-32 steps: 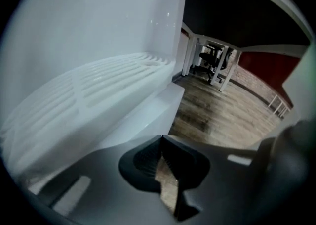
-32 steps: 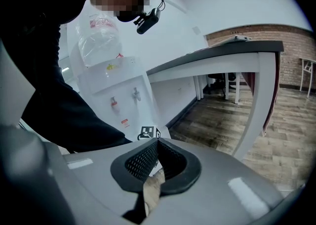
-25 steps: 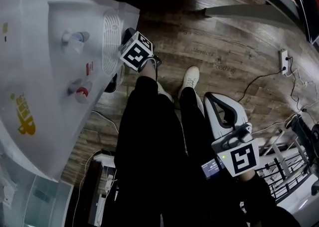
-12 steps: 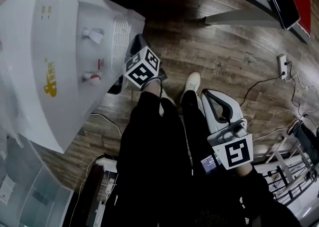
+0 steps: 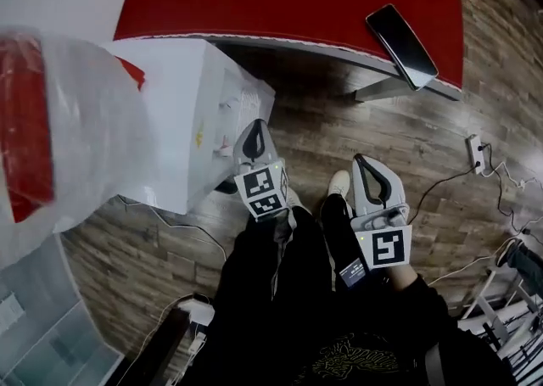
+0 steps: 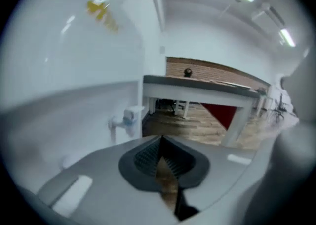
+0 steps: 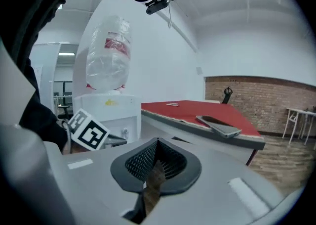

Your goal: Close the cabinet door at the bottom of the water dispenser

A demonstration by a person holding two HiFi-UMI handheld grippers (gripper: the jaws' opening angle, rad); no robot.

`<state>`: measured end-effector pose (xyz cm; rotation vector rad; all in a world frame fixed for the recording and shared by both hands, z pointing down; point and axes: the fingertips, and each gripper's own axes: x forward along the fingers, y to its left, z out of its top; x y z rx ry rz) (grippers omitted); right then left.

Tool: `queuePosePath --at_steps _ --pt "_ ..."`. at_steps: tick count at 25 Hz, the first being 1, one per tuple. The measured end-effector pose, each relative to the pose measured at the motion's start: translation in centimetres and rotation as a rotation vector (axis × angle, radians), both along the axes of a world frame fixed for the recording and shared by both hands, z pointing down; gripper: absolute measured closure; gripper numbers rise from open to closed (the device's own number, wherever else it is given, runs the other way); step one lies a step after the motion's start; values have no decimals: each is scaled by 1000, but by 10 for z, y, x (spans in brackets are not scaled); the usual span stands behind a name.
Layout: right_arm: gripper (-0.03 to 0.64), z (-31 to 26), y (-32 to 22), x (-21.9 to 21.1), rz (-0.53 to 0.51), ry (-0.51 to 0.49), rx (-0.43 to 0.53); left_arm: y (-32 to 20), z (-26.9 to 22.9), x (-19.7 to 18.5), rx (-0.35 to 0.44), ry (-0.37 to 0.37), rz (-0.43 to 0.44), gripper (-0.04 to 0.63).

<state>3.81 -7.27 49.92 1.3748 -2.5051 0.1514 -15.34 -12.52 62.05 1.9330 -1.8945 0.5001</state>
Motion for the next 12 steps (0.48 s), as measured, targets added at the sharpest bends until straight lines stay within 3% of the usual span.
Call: queuePosePath --at_steps 2,4,8,12 --pt "621 -22 -6 0 15 20 38 6 -38 18 41 -73 88 589" --pt "621 -41 -12 -3 -2 55 61 8 -75 33 89 -86 135 588" --pt "621 -84 -25 -4 8 75 87 7 -146 38 181 -28 101 589" --pt "621 -136 -21 8 60 42 113 29 -219 29 253 -42 57 589"
